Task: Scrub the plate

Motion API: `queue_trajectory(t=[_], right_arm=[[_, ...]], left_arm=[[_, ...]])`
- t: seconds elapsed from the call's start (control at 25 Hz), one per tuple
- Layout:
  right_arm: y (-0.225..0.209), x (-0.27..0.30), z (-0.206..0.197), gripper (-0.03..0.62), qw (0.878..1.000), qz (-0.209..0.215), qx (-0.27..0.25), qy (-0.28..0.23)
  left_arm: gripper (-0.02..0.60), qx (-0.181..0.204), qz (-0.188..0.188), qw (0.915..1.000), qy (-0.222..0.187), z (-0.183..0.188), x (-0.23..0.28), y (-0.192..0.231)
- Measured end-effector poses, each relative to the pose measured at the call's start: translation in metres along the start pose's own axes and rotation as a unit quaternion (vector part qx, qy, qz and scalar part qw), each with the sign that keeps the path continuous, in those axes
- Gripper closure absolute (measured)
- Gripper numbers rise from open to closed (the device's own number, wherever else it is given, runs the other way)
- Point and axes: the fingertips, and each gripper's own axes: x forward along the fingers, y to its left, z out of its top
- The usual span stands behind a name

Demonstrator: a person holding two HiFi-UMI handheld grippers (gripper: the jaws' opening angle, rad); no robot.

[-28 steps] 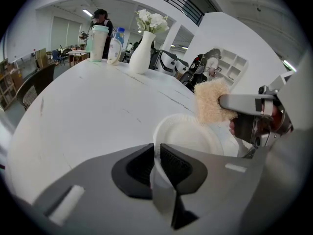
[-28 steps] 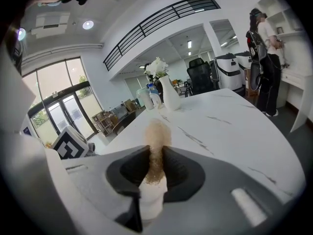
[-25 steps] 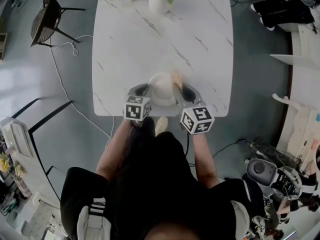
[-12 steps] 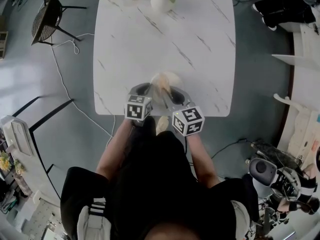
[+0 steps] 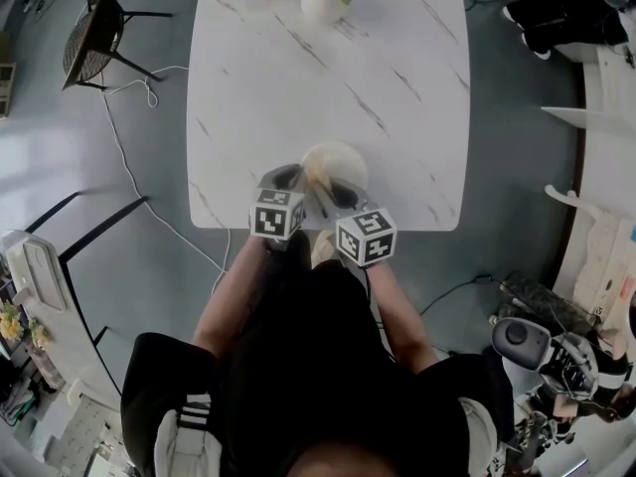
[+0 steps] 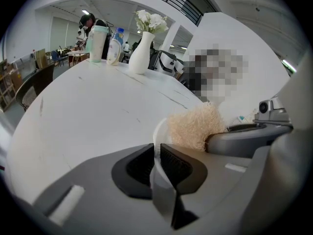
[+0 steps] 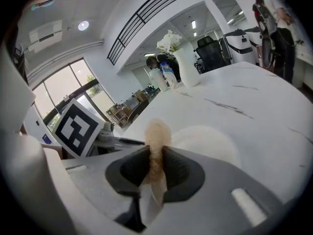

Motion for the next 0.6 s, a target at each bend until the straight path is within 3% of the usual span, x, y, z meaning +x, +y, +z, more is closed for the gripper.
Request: queue_trajectory(t=[0.6], right_arm=[[-0.016,-0.004,-0.008,0.525,1.0,-0.023,0.017,0.001]], left_arm=[[0.534,0.002,-0.001,1.0,0.0,-0.001,0.0,0.001]])
